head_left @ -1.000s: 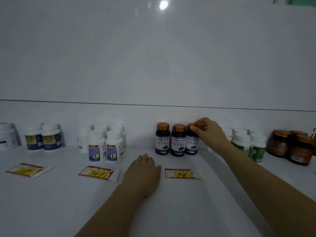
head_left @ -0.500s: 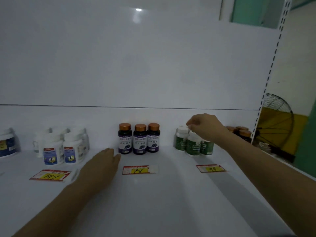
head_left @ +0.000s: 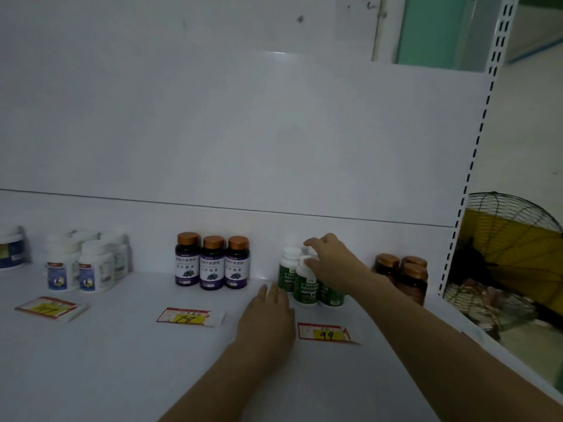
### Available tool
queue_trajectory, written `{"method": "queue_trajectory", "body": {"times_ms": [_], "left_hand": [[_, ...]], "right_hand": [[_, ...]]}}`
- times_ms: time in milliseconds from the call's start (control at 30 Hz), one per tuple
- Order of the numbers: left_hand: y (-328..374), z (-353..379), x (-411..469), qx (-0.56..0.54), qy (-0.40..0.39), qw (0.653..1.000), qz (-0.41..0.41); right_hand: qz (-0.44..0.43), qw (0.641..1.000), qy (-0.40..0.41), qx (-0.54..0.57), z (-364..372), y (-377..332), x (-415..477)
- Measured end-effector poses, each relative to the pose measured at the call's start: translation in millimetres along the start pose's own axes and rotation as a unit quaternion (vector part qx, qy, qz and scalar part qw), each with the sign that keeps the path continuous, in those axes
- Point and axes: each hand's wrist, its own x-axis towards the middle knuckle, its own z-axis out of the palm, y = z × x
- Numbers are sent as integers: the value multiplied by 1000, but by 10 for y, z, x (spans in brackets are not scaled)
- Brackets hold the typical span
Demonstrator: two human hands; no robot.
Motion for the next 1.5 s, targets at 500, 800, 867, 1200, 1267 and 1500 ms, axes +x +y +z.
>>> {"method": "queue_trajectory", "body": {"times_ms": [500,800,867,1200,1267,1500], "left_hand": [[-115,87,27,-6,-41,999,-9],[-128,-139,29,-370,38,928,27],[-145,-157,44,-422,23,905,44],[-161,-275,-23,-573,-98,809,80],[-162,-272,-14,-590,-115,795,84],[-172,-260,26,-598,-103,791,76]], "right_hand": [[-57,989,113,79,257,-80,-111],[-11,956,157,246,-88,-136,-236],[12,949,132,285,-130,-117,-252],[18,815,-17,579,-94,24,-283],[25,804,-31,594,-87,7,-282],[26,816,36,576,-62,-14,-276]]}}
